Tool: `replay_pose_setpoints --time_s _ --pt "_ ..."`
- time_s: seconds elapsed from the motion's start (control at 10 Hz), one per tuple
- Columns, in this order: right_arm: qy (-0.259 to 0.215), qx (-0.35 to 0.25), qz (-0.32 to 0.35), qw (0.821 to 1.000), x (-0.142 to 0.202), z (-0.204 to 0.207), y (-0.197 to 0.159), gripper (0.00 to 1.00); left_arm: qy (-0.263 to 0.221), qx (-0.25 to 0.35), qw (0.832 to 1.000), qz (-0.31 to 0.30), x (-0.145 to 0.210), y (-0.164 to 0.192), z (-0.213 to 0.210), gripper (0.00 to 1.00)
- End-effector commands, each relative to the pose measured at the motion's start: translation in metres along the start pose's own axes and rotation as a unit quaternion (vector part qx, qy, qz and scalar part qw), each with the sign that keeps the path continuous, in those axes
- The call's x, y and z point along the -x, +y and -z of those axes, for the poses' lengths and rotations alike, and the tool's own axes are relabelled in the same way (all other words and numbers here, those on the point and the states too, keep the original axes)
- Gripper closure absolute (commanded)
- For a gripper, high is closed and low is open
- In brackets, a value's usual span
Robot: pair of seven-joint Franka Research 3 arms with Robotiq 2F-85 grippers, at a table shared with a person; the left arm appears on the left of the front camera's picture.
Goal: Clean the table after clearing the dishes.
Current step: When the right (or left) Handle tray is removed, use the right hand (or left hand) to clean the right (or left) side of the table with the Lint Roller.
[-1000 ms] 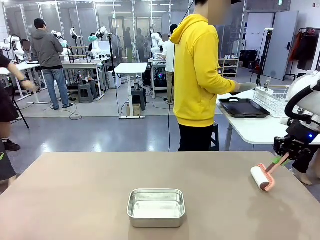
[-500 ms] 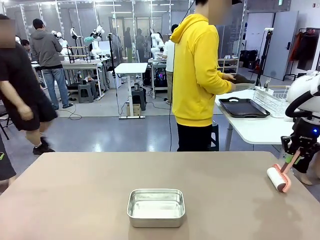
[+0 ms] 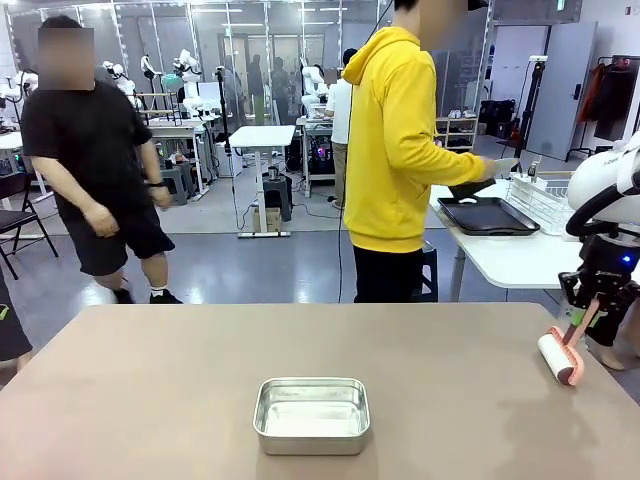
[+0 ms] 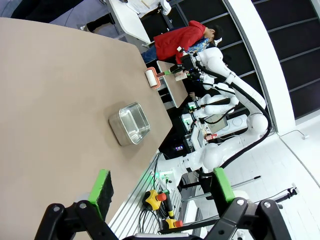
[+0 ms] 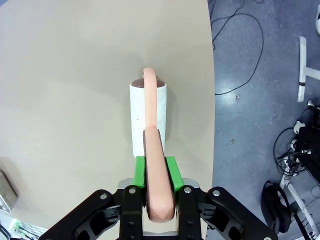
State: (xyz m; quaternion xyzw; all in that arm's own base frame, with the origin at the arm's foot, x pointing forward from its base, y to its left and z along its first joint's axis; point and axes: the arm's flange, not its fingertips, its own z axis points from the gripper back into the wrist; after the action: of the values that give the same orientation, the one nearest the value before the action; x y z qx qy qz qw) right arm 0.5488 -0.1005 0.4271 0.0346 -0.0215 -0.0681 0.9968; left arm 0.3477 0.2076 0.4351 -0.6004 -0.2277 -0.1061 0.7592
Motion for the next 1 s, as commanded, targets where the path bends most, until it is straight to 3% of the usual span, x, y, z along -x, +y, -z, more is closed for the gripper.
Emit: replay_pose_setpoints --time_s 0.0,0.3,0.9 --pt "0.021 0.027 -0.005 0.999 0.029 -0.006 0.008 0.86 0.002 -0.002 1.000 0.000 0.002 -0.005 -0.002 0.00" --pt "-0.024 0.036 -0.042 0.998 0.052 -0.059 0.025 0.86 0.002 -0.002 1.000 0.000 0.002 -0.005 -0.002 0.00" --pt "-0.027 0.031 -0.050 0.998 0.049 -0.074 0.028 0.86 0.002 -0.002 1.000 0.000 0.002 -0.005 -0.002 0.00"
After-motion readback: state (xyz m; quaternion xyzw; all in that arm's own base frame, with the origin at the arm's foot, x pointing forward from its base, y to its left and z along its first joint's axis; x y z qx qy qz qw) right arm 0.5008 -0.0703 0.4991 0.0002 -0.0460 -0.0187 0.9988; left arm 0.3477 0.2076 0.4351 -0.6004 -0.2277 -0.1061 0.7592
